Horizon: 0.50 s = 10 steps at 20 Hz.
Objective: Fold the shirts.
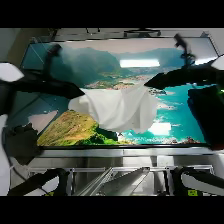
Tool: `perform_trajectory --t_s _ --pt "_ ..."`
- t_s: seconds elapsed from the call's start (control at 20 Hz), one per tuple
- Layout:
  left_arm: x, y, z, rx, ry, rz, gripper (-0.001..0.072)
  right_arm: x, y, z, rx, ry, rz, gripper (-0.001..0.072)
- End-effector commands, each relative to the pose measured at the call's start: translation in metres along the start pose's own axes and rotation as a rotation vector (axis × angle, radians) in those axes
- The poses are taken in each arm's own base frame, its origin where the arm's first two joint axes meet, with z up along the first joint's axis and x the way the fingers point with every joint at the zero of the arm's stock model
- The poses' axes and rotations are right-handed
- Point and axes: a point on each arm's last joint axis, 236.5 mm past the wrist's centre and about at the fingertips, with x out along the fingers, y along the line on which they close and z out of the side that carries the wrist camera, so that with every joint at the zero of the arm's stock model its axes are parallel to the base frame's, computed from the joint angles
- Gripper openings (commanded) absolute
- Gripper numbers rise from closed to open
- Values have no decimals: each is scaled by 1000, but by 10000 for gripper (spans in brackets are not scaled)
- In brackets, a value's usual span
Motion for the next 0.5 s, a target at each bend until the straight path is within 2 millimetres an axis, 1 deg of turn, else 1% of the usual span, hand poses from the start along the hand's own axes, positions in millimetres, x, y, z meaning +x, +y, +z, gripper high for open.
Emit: perform_trajectory --t_s 0.0,0.05,0.1,0.15,0.2,0.25,0.3,0.35,0.4,0.45 --pt "81 63 -43 -105 192 28 25 61 -98 -29 178 63 -85 19" --pt "93 75 -52 -139 223 21 24 69 -120 -31 213 50 -112 40" --pt "103 85 -60 -172 253 13 25 74 -139 -33 245 40 -134 228" --pt "110 94 -66 -195 274 7 24 76 -149 -36 276 40 -133 389" --pt "116 102 -73 -212 292 1 24 72 -156 -39 311 42 -132 388" --pt "119 108 -77 -227 302 -4 24 64 -158 -41 333 45 -122 387" --pt "120 112 -78 -246 301 -12 24 51 -155 -45 361 57 -101 384" --pt "120 115 -78 -255 293 -18 24 36 -149 -50 382 78 -70 378" --pt "117 119 -78 -260 289 -14 24 19 -139 -58 408 111 -28 355" --pt "116 121 -78 -265 284 -13 24 5 -129 -69 437 153 3 355"
